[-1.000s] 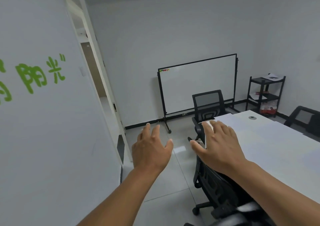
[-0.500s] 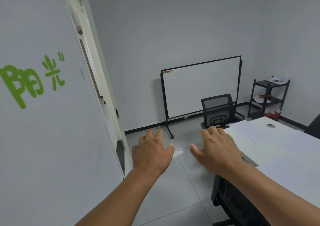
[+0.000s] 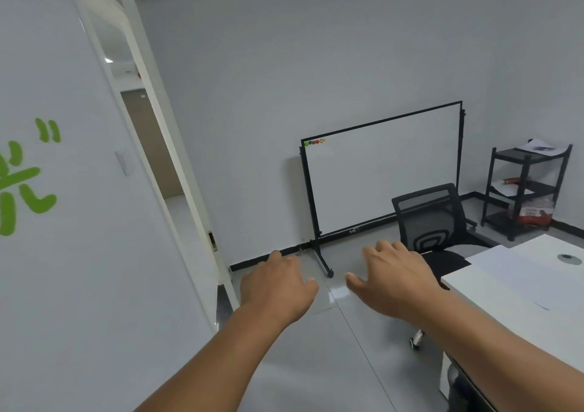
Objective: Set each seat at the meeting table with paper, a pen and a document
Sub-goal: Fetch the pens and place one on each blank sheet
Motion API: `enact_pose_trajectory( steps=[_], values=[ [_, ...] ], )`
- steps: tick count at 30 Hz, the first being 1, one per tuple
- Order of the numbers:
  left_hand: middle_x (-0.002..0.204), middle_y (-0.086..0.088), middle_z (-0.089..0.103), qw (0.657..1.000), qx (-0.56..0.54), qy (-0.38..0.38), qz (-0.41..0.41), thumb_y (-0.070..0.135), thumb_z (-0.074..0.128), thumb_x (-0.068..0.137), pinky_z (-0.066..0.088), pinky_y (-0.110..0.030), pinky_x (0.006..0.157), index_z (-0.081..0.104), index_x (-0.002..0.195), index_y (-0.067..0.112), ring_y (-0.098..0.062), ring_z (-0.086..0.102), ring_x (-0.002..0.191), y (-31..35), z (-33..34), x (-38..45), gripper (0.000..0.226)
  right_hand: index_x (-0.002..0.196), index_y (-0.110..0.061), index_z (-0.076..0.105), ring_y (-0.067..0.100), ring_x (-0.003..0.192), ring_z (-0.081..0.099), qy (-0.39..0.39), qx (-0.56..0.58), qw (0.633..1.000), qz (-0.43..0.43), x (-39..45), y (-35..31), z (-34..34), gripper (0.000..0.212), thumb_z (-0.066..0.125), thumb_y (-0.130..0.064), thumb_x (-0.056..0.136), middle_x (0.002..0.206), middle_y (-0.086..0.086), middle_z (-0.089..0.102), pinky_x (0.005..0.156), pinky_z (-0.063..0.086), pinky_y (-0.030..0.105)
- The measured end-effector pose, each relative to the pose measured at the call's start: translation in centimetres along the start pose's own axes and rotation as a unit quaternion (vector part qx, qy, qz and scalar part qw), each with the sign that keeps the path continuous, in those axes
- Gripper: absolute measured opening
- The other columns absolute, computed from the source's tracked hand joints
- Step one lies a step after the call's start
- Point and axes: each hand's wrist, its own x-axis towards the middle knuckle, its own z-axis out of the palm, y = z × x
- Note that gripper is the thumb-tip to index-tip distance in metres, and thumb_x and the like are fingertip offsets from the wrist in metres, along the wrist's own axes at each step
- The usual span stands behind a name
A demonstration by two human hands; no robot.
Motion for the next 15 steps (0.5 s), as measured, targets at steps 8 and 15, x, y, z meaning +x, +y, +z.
enact_pose_trajectory(
  steps=[8, 15],
  values=[
    [0.141, 0.005, 0.059, 0.998, -0.006, -0.05, 0.024, 0.053, 0.048, 0.1, 0.055, -0.039, 0.09, 0.061, 0.143, 0.028, -0.023, 0.064, 0.118, -1.5, 0.4, 14.7, 0.052, 0.122, -0.019, 0.058, 0.028, 0.118, 0.054, -0.029, -0.03, 0.999, -0.025, 14.2, -0.6, 0.1, 0.051, 0.046, -0.063, 0.099, 0.124, 0.004, 0.057, 0.088, 0.045, 0.043],
    [0.145, 0.005, 0.059, 0.995, -0.016, -0.072, 0.069, 0.056, 0.051, 0.099, 0.053, -0.038, 0.092, 0.064, 0.141, 0.029, -0.024, 0.064, 0.124, -2.9, 3.3, 29.3, 0.051, 0.116, -0.019, 0.062, 0.028, 0.119, 0.054, -0.09, -0.077, 0.993, -0.02, 27.7, -1.5, 3.0, 0.045, 0.054, -0.06, 0.1, 0.109, 0.001, 0.049, 0.082, 0.043, 0.04]
  ],
)
